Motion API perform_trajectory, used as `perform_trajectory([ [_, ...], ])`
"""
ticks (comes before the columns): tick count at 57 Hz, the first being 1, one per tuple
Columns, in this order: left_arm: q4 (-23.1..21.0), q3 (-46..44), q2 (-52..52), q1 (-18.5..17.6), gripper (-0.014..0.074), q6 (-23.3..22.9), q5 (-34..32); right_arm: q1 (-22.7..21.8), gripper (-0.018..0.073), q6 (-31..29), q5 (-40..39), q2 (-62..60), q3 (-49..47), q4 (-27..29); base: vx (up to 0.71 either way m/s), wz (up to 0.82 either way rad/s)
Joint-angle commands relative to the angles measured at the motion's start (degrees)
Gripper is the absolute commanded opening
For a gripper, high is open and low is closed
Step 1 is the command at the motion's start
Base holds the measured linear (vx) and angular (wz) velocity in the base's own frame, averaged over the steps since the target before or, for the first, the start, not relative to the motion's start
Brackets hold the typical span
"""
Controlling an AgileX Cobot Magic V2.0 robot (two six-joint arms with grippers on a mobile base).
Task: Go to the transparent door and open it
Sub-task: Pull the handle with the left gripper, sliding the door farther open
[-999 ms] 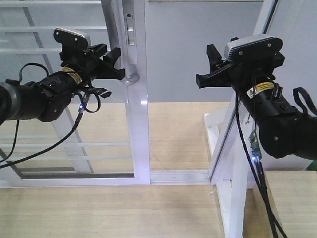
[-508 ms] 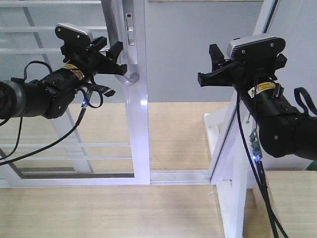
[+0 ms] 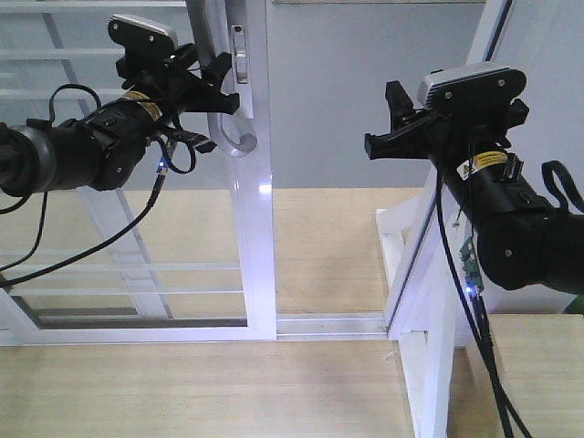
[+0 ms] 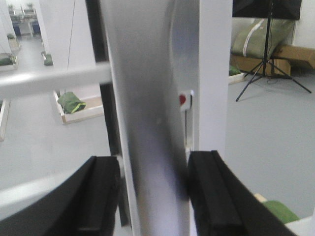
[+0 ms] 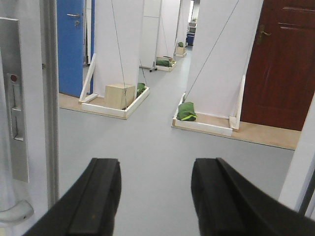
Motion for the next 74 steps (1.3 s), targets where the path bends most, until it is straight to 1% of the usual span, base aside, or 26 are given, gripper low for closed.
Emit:
perform_trajectory([
  [1, -1.6, -2.1, -2.3, -0.3, 0.0444, -0.2, -3.4, -0.3, 0.0406, -0.6, -4.9, -2.3, -1.4, -0.7, 0.0, 0.0],
  [7, -3.4, -2.1, -2.3, -0.2, 0.0444, -0.2, -2.1, -0.3, 0.0406, -0.6, -4.9, -2.3, -1.4, -0.7, 0.0, 0.0],
  [13, -7.9, -2.1, -2.3, 0.1, 0.0437, 0.7, -2.4, -0.3, 0.0406, -0.6, -4.9, -2.3, -1.4, -0.7, 0.0, 0.0],
  [16, -9.7, -2.1, -2.3, 0.3, 0.0428, 2.3, -2.4, -0.3, 0.0406, -0.6, -4.9, -2.3, -1.4, -0.7, 0.0, 0.0],
  [21, -10.4, -2.1, -2.4, 0.6, 0.0409, 4.2, -2.3, -0.3, 0.0406, -0.6, -4.9, -2.3, -1.4, -0.7, 0.0, 0.0],
  [30, -10.4, -2.1, -4.1, 0.6, 0.0369, 10.5, -0.4, -0.3, 0.0406, -0.6, -4.9, -2.3, -1.4, -0.6, 0.0, 0.0],
  [34, -10.5, -2.1, -4.7, 0.6, 0.0357, 11.9, 0.6, -0.3, 0.0406, -0.6, -4.9, -2.2, -1.4, -0.5, 0.0, 0.0],
  [40, -10.8, -2.1, -5.4, 1.4, 0.0354, 12.0, 1.5, -0.3, 0.0406, -0.6, -4.9, -2.2, -1.4, -0.5, 0.0, 0.0],
  [47, -13.4, -1.7, -5.8, 2.9, 0.0354, 11.8, 1.8, -0.3, 0.0406, -0.6, -4.9, -2.2, -1.4, -0.5, 0.0, 0.0],
  [53, -14.6, -0.5, -6.8, 4.5, 0.0354, 11.8, 1.5, -0.3, 0.0406, -0.6, -4.9, -2.2, -1.4, -0.4, 0.0, 0.0],
  [64, -14.8, 1.9, -9.1, 7.6, 0.0354, 11.8, 1.7, -0.3, 0.0406, -0.6, -4.9, -2.2, -1.4, -0.4, 0.0, 0.0],
  [74, -14.7, 2.3, -10.1, 10.1, 0.0354, 12.0, 2.7, -0.3, 0.0406, -0.6, -4.9, -2.2, -1.4, -0.4, 0.0, 0.0],
])
